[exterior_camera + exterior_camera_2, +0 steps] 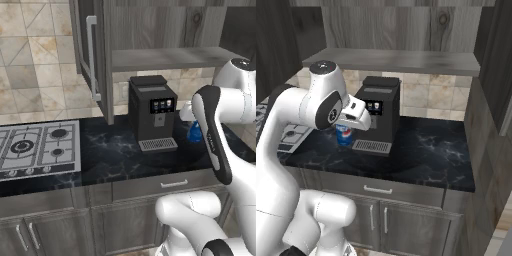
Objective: Sort all alcoholic drinks to one cabinet, and non-alcoholic drinks to the other.
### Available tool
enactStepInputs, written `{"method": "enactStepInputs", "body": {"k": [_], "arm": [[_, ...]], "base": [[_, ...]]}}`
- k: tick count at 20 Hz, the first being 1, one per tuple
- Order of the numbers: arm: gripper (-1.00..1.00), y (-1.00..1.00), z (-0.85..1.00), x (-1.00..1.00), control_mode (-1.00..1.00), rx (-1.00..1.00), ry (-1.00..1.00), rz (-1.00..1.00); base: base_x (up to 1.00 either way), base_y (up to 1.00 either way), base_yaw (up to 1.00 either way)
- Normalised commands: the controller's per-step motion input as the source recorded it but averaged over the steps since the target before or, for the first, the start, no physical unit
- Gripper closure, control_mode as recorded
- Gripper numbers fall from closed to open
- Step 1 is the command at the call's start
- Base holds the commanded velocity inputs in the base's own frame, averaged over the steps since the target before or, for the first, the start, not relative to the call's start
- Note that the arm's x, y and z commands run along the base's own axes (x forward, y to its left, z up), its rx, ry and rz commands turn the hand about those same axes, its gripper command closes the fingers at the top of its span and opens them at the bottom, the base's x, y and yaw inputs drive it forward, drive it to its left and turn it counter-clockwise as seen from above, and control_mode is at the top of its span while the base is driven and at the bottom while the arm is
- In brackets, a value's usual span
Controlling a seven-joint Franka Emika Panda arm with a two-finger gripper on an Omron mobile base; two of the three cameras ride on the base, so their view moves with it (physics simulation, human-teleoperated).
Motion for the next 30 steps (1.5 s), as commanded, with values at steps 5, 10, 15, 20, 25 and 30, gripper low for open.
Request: {"method": "enactStepInputs", "body": {"k": [5,10,15,20,25,30], "arm": [[1.0,0.12,0.0,-0.11,-1.0,0.0,-0.05,0.0],[1.0,0.16,0.43,0.07,-1.0,0.0,-0.31,0.0],[1.0,0.12,0.99,0.24,-1.0,0.0,-0.3,-0.03],[1.0,0.21,0.9,0.37,-1.0,0.0,-0.18,-0.04],[1.0,0.37,0.54,0.53,-1.0,0.0,-0.03,-0.02],[1.0,0.25,0.2,0.83,-1.0,0.0,0.0,-0.02]], "base": [[-0.08,0.07,0.0],[0.0,0.0,0.0],[0.0,0.0,0.0],[0.0,0.0,0.0],[0.0,0.0,0.0],[0.0,0.0,0.0]]}}
